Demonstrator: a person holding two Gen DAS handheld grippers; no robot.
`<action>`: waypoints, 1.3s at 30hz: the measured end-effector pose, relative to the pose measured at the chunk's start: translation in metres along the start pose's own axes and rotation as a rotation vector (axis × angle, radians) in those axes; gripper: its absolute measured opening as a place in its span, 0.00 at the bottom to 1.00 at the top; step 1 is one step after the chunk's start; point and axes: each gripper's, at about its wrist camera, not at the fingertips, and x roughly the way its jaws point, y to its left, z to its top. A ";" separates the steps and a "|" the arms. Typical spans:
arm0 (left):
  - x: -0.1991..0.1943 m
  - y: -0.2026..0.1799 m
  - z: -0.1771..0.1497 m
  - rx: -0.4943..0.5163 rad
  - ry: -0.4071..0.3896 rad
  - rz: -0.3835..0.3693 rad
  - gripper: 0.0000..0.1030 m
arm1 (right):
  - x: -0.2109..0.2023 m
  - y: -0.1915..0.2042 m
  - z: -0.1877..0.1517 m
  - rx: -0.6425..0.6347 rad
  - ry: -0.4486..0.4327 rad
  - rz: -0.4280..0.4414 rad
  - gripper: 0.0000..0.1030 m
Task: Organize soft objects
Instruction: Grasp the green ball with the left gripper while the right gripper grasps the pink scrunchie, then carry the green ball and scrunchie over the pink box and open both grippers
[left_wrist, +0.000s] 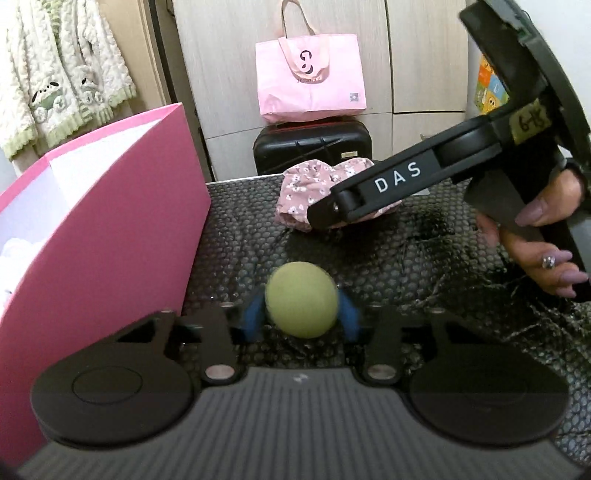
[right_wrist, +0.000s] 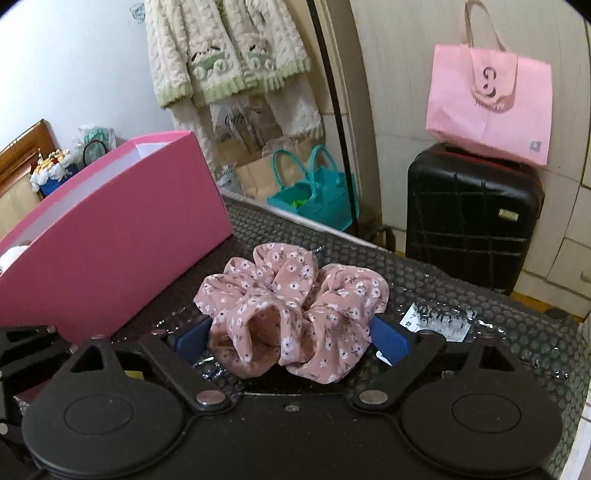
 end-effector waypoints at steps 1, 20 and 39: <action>-0.002 0.001 -0.001 -0.006 -0.007 -0.002 0.37 | -0.004 0.002 -0.001 -0.010 -0.012 -0.009 0.70; -0.067 0.018 -0.014 -0.047 -0.055 -0.155 0.37 | -0.083 0.059 -0.035 -0.036 -0.025 -0.136 0.21; -0.131 0.062 -0.035 -0.035 0.004 -0.275 0.37 | -0.158 0.140 -0.086 -0.028 0.018 -0.128 0.22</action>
